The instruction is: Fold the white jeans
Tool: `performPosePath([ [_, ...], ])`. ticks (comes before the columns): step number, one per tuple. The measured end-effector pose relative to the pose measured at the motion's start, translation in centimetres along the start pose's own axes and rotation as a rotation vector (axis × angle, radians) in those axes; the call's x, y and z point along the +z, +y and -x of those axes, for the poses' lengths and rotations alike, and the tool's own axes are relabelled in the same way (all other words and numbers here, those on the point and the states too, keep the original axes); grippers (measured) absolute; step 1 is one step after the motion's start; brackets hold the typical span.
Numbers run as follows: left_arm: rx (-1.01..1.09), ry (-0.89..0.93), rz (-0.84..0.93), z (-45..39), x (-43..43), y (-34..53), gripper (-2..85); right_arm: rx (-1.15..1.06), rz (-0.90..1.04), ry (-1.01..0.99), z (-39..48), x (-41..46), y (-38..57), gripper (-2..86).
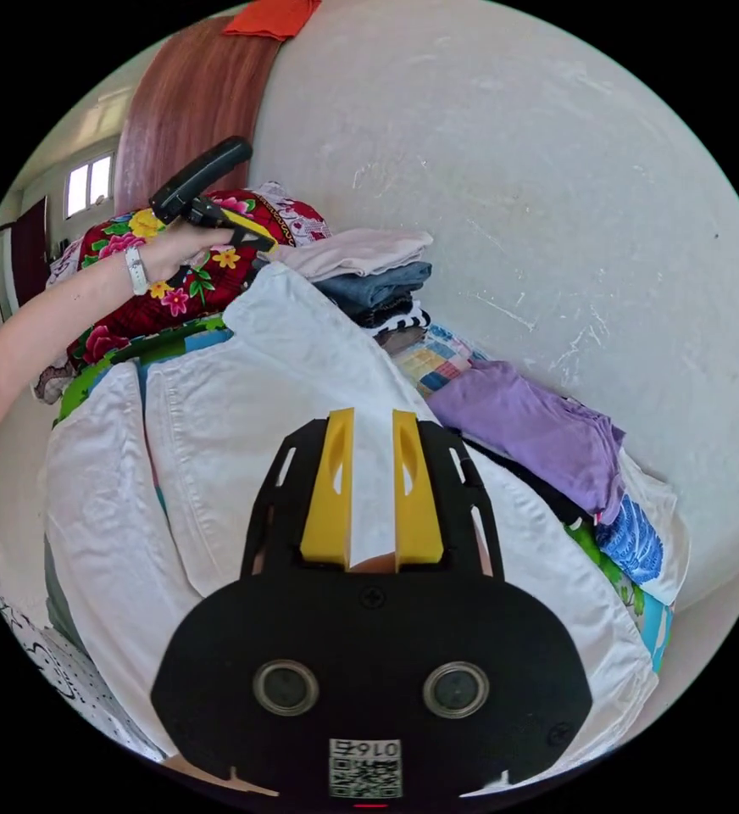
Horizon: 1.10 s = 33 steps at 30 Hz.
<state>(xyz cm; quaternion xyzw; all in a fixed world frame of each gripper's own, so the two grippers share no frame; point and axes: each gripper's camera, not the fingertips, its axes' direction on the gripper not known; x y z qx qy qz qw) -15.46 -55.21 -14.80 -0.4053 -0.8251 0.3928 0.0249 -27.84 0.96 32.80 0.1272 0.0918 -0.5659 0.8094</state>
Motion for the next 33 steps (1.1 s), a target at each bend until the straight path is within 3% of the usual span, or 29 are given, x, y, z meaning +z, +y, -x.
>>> performPosePath([
  [2,0.007,0.140,0.010,2.0,2.3,1.4,5.4,-0.055,0.026,-0.055,0.3,0.3,-0.2,8.0],
  [3,0.069,0.310,0.059,3.0,4.2,2.3,5.6,-0.114,0.036,-0.110,0.9,0.3,-0.3,8.2],
  [4,0.150,0.497,0.135,3.7,6.1,3.6,6.1,-0.149,0.040,-0.139,1.4,0.3,-0.4,8.3],
  [7,0.253,0.766,0.358,5.1,10.8,8.3,8.4,-0.316,0.037,-0.270,3.9,0.2,-0.9,8.4],
  [12,0.301,0.696,0.487,7.0,15.8,14.9,9.7,-0.395,0.041,-0.431,5.8,1.2,-2.0,5.4],
  [17,0.246,0.736,0.535,7.5,21.0,17.6,10.6,-0.407,0.011,-0.456,5.5,1.1,-2.1,4.6],
  [22,0.295,0.632,0.433,8.4,22.9,18.6,1.7,-0.370,0.023,-0.423,4.6,1.6,-2.2,4.0],
  [28,0.262,0.787,0.367,11.1,23.8,18.7,-0.6,-0.392,0.053,-0.419,4.8,2.2,-2.2,4.4],
  [33,0.186,0.867,0.264,14.6,24.1,18.6,-0.8,-0.544,0.151,-0.396,7.6,3.0,-1.8,6.7],
])
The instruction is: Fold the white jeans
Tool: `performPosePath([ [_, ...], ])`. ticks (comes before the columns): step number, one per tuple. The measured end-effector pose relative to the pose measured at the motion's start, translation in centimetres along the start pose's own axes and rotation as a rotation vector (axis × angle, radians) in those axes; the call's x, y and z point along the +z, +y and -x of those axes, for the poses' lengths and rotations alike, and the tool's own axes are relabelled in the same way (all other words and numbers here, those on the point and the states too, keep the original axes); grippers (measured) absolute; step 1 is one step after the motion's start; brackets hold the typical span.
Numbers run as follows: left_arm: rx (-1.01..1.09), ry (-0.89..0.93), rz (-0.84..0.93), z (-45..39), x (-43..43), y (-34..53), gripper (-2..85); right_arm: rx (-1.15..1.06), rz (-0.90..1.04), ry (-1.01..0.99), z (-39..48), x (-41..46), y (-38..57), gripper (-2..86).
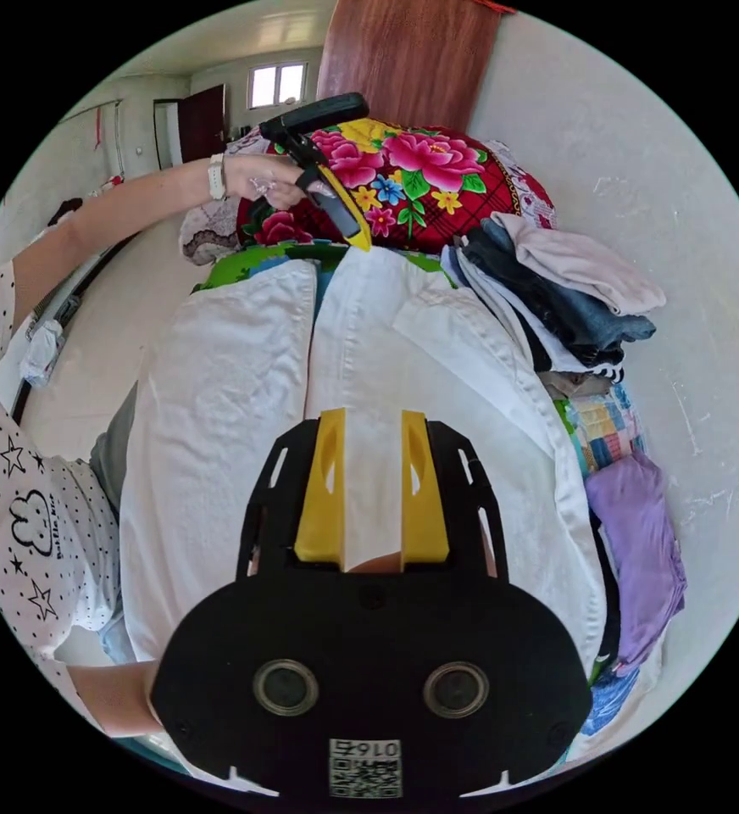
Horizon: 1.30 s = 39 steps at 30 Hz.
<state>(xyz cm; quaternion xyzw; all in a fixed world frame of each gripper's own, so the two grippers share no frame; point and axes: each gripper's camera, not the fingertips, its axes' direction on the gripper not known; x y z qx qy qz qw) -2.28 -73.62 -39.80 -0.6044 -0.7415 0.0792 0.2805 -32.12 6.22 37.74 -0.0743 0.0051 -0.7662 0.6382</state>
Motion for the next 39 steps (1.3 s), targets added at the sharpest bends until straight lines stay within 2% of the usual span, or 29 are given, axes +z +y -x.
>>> performPosePath([
  [4,0.012,0.094,-0.151,2.0,-2.6,1.1,-0.8,-0.053,0.043,-0.088,1.0,0.8,-0.8,8.9],
  [8,0.002,0.115,-0.220,3.6,-3.7,2.3,-0.9,-0.023,0.093,0.000,1.2,1.5,-0.9,8.7],
  [13,-0.039,0.131,-0.312,5.3,-3.9,4.6,-0.9,0.064,-0.071,0.036,0.6,-1.9,0.6,4.3],
  [15,-0.028,0.132,-0.321,5.4,-3.5,5.2,-0.9,0.074,-0.109,0.123,0.9,-3.0,1.5,1.6],
  [19,-0.044,0.134,-0.357,5.6,-2.8,6.2,-0.9,0.165,-0.175,0.181,0.8,-4.9,2.5,2.1],
  [21,-0.023,0.176,-0.382,5.5,-2.7,6.6,-0.9,0.161,-0.242,0.085,0.8,-6.3,3.8,5.1],
  [23,0.033,0.186,-0.390,4.8,-2.6,7.1,-0.9,0.110,-0.235,0.021,0.9,-6.5,4.6,8.0],
  [26,0.077,0.155,-0.377,3.8,-2.4,8.0,-0.9,0.167,-0.237,0.109,1.1,-6.7,5.1,11.1],
  [28,0.062,0.167,-0.378,3.6,-2.0,8.6,-0.9,0.088,-0.219,0.058,2.2,-6.3,5.0,11.9],
  [31,0.065,0.177,-0.393,3.0,-1.5,9.3,-0.9,0.054,-0.154,0.056,3.3,-5.1,3.8,10.4],
  [34,0.053,0.157,-0.365,2.3,-0.4,9.7,-0.9,0.056,-0.067,0.111,4.1,-3.6,3.0,4.9],
  [37,0.005,0.126,-0.334,2.2,1.3,10.0,-0.9,0.098,-0.085,0.106,3.9,-3.8,3.4,1.3],
  [39,-0.050,0.131,-0.336,2.4,2.5,10.0,-0.9,0.184,-0.136,0.179,3.3,-4.7,4.1,0.6],
])
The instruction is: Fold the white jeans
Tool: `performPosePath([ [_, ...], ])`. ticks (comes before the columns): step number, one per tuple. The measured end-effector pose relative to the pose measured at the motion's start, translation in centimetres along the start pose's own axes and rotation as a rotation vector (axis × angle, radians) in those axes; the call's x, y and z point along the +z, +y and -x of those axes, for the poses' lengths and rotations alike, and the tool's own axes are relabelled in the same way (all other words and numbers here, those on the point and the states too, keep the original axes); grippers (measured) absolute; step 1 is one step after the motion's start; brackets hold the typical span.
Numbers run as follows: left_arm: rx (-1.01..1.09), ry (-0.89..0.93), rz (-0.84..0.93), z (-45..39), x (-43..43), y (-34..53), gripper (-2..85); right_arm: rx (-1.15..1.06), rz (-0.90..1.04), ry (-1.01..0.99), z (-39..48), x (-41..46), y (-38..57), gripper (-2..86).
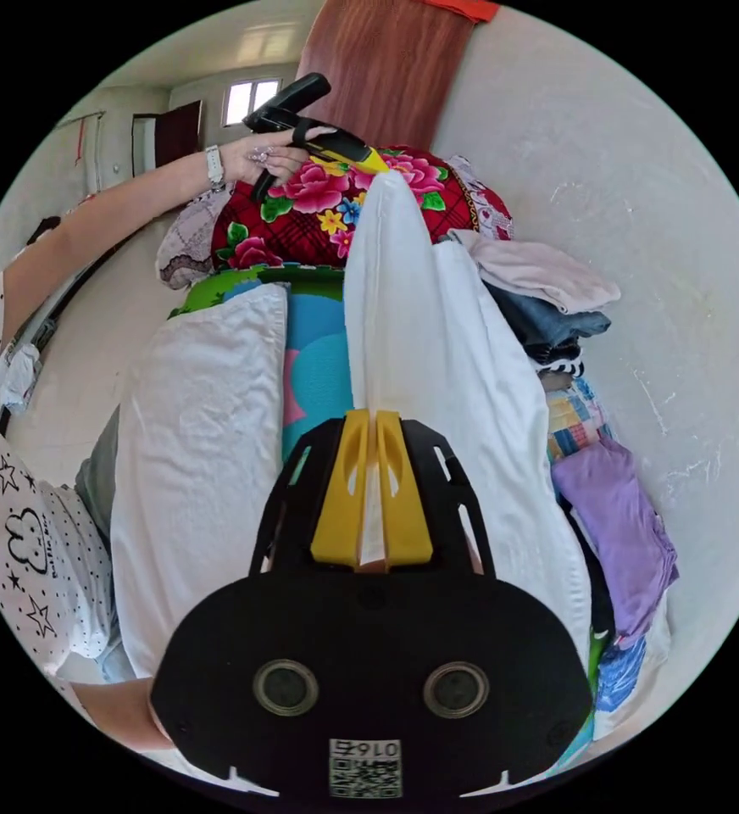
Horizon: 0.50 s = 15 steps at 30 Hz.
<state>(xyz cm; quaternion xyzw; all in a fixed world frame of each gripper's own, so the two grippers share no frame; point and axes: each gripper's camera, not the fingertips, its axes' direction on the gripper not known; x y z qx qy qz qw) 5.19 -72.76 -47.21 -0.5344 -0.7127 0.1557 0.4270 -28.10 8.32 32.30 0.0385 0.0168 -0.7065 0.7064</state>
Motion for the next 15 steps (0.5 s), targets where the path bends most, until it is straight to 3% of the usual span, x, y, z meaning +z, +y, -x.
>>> performPosePath([
  [2,-0.052,-0.016,-0.145,-0.1,-0.6,0.4,-0.9,0.120,-0.063,0.163,-0.7,-1.1,0.2,0.3],
  [4,-0.049,0.097,-0.417,-0.9,-3.9,1.0,-0.9,0.160,-0.093,0.328,-0.2,-2.7,0.4,0.1],
  [6,-0.037,0.151,-0.437,-1.4,-5.0,1.5,-0.9,0.070,-0.115,0.346,1.9,-4.6,0.4,0.0],
  [9,-0.034,0.252,-0.179,-1.5,-2.3,2.9,-0.5,-0.088,-0.036,0.148,4.7,-4.8,-0.5,-0.1],
  [12,-0.038,0.266,0.095,-2.5,3.5,6.3,2.0,-0.217,0.079,0.185,7.4,-3.7,-1.0,-0.1],
  [15,-0.055,0.213,0.364,-4.1,10.2,10.4,7.9,-0.209,0.092,0.173,7.8,-3.7,-1.1,-0.1],
])
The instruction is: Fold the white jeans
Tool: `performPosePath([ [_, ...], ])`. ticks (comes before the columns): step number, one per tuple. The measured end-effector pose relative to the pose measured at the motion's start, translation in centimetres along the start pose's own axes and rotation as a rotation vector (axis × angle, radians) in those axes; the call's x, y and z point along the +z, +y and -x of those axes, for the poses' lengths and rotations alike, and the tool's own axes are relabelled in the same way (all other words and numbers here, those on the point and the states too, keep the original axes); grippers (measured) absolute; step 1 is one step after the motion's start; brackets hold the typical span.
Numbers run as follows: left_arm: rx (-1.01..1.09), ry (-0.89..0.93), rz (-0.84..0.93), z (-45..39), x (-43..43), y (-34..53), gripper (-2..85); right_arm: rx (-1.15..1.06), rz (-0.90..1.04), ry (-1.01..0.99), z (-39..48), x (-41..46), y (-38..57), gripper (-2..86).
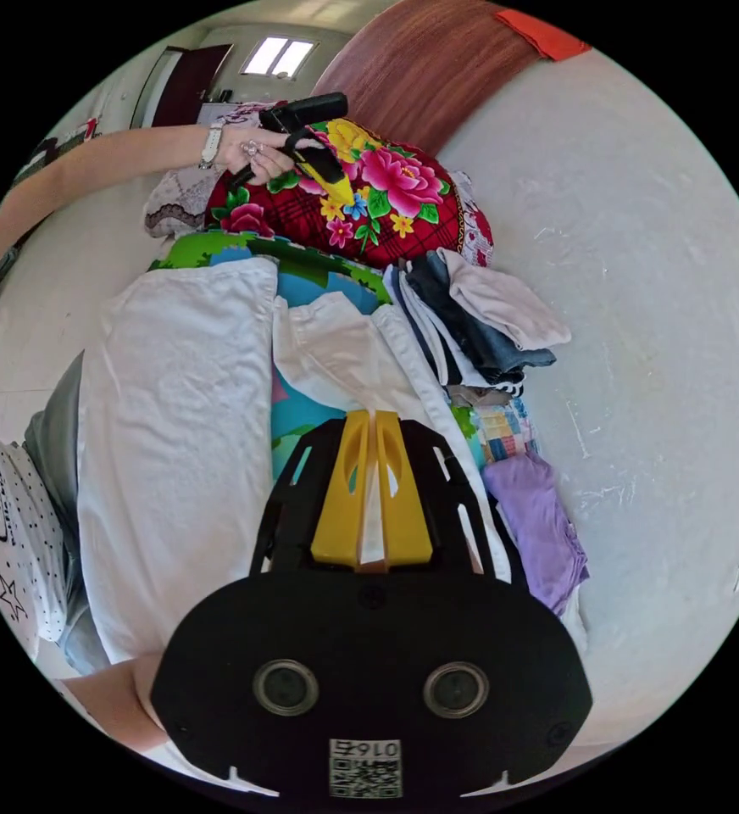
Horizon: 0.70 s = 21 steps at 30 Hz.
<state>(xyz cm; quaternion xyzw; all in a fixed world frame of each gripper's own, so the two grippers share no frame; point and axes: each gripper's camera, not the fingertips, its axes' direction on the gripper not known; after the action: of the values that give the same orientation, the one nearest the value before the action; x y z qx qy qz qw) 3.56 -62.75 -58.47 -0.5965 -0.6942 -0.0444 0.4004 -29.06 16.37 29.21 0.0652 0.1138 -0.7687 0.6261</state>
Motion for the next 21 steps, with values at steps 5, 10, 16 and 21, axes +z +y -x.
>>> performPosePath([
  [5,0.012,-0.131,0.097,-1.7,7.3,0.2,10.0,0.027,-0.024,-0.017,-0.2,-0.8,0.4,-0.2],
  [10,-0.123,-0.037,-0.001,-0.6,8.6,-2.6,9.9,0.019,-0.022,-0.012,0.3,-1.1,0.4,-0.2],
  [16,-0.116,-0.053,0.115,-2.2,13.3,-4.2,9.9,0.024,-0.030,-0.026,0.5,-1.6,0.5,-0.1],
  [21,-0.093,-0.202,0.143,-4.4,13.7,-4.8,10.0,0.028,-0.035,-0.028,0.6,-2.0,0.7,-0.1],
])
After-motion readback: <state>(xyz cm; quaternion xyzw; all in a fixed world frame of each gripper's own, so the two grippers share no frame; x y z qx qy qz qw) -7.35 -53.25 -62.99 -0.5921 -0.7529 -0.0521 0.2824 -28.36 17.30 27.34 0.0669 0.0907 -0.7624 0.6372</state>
